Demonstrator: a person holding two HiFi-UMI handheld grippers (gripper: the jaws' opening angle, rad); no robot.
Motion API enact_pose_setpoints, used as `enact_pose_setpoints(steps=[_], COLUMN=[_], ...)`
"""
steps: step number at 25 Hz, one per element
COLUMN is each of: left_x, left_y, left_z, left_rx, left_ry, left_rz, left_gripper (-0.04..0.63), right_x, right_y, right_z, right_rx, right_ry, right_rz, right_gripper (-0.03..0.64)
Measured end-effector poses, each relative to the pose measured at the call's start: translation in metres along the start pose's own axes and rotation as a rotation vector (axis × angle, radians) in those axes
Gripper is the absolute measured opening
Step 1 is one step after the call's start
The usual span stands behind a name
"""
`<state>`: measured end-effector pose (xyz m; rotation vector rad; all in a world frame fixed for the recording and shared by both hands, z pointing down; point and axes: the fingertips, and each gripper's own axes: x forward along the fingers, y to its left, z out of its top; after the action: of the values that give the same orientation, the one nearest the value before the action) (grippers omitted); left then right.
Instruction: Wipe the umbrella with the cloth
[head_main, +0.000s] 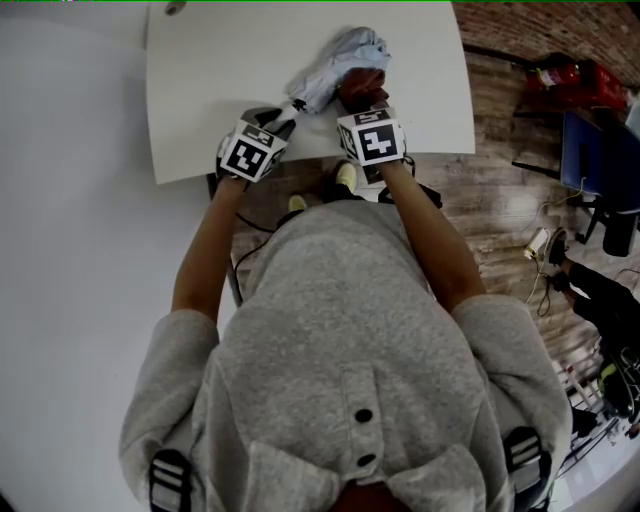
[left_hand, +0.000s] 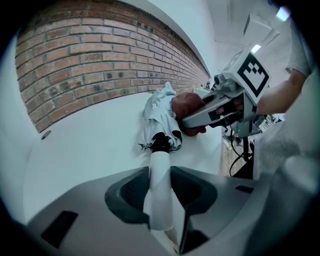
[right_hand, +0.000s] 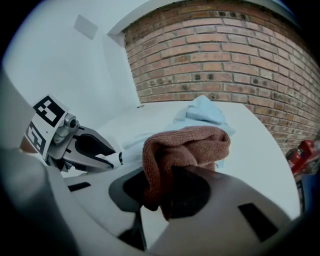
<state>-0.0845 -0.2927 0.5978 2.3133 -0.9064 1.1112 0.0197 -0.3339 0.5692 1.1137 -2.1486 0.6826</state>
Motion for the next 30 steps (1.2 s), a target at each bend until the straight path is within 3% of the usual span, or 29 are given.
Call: enact_pose_setpoints(steps=[10,19,24,27,30], left_x=[0.0,-0.001,0.0,0.0,-0.001], left_y=[0.002,0.002,0.0,0.0,0.001], left_z=[-0.001,-0.001,-0.001,-0.001,0.0], left_rx=[-0.005,-0.007,-0.013,-0.015,-0.017], left_ry=[-0.007,-0.015,-0.014,-0.014,-0.011], left_rz=[0.012,0.017,0.01,0.012,0.009], left_gripper=[0.147,0.147,0.147,0.149,0.149], right_x=[0.003,-0.014,-0.031,-0.032,-0.024], right_y=[0.055,0.113,0.14,0.142,0.124], right_z=[-0.001,0.029,0.045,0.048,0.05], right_rx=[-0.097,-0.194,-0.279,-0.305,-0.276], right_ry=[0.024,-0.034,-0.059,-0.044,-0.015], right_rz=[0.119,0.345,0.518,0.592,0.601], right_gripper=[0.083,0.083,0.083,0.083,0.083])
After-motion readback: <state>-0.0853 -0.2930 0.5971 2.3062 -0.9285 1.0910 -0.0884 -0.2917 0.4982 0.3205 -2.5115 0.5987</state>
